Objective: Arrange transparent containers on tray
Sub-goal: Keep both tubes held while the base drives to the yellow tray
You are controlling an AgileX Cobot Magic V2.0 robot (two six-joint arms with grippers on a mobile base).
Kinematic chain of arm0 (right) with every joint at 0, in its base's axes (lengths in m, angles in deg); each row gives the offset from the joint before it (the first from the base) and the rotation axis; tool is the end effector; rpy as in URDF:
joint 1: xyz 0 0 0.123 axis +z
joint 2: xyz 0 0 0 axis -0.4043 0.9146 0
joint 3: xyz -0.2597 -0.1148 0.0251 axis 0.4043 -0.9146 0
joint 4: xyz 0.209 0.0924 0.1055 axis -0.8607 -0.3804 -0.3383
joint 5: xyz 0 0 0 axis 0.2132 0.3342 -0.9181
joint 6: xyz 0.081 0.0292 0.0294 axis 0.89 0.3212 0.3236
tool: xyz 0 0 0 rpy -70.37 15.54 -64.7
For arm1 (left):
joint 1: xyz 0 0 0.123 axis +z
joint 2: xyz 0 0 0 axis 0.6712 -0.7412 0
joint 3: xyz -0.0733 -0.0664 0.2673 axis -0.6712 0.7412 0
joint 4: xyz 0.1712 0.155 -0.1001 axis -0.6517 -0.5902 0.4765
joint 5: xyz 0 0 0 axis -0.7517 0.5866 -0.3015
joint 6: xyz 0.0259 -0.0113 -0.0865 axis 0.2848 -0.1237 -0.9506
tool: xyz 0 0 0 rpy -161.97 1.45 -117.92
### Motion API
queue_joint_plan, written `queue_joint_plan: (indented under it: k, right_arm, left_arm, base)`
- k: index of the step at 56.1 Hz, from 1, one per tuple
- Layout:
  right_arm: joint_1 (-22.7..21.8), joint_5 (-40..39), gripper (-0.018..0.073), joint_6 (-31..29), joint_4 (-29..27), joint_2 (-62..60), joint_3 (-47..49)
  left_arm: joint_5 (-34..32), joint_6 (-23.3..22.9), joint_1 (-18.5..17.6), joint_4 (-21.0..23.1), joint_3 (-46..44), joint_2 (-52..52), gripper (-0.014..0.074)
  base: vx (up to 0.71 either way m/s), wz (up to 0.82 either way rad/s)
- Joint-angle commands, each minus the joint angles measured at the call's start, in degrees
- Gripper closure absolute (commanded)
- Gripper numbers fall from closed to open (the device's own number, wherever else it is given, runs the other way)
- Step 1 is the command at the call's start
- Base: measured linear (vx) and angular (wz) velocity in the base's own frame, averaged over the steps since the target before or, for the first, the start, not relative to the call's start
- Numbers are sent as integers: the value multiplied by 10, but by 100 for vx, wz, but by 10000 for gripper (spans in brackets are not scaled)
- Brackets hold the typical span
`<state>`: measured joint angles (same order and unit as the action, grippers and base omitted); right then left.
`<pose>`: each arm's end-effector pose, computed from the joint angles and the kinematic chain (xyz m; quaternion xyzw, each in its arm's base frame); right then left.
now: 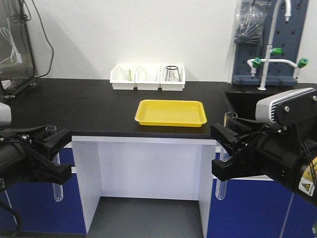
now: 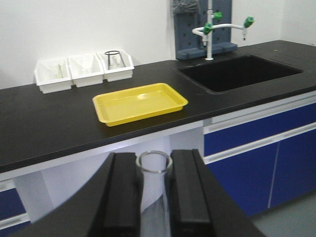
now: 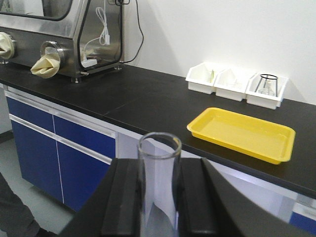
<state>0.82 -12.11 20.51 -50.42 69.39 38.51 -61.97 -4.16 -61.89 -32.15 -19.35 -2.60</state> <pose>0.2378 0.1157 0.3649 -0.2002 0.7018 0.1475 0.6675 0.2382 -0.0877 0.3565 0.1264 0.7290 -0.1311 0.6599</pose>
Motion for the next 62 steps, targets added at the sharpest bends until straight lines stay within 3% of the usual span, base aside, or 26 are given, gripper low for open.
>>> queue_joint_plan:
  k: [1, 62]
  right_arm:
    - [0, -44, 572, -2, -3, -14, 18]
    - [0, -44, 572, -2, -3, -14, 18]
  left_arm:
    - [-47, -5, -2, 6, -16, 11, 603]
    - [-47, -5, -2, 6, -16, 11, 603]
  base:
    - [18, 20]
    - [34, -5]
